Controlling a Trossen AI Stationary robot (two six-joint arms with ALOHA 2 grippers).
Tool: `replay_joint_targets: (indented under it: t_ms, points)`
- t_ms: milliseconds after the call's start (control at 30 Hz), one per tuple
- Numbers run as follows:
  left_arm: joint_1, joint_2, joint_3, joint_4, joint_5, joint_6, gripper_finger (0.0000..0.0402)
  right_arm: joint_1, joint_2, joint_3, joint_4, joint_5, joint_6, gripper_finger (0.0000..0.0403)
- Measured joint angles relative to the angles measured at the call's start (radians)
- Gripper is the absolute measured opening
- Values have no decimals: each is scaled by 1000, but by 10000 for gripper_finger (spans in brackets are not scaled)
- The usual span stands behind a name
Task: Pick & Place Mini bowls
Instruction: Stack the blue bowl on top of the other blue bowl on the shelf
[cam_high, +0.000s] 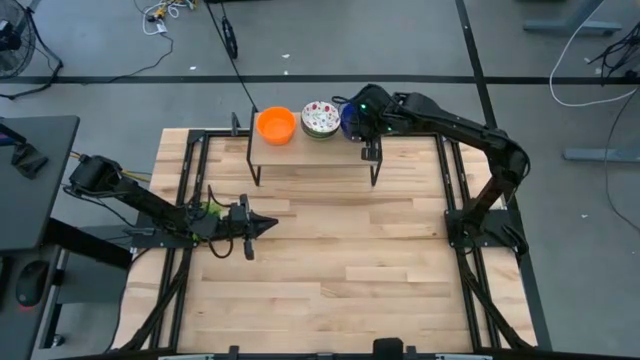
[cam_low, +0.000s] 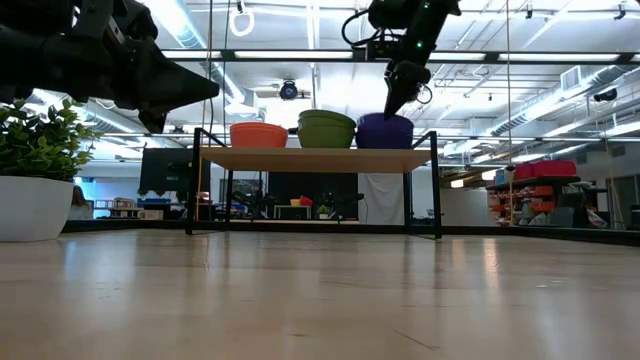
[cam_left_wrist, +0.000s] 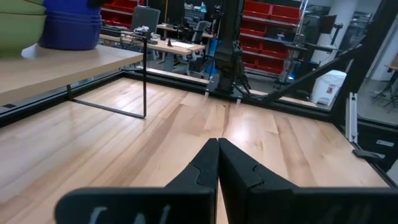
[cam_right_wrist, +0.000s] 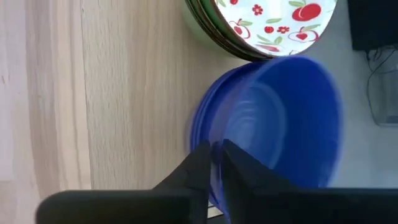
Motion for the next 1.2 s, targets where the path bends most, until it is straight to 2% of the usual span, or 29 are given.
replay_joint_targets:
  t_ms: [267, 467, 633, 800, 1200]
  points:
    - [0, 0, 0, 0, 1, -1, 12, -5, -3, 0, 25, -4, -1, 81]
    - [0, 0, 0, 0, 2, -2, 12, -12, -17, 0, 123, -77, 28, 100]
    - [-3, 0, 0, -1, 5, -3, 12, -63, -12, -2, 267, -219, 162, 66]
    - [-3, 0, 0, -1, 19, -7, 12, -92, 14, -4, 273, -309, 210, 8]
    - [-3, 0, 0, -1, 19, -8, 12, -104, 52, -5, 236, -326, 221, 4]
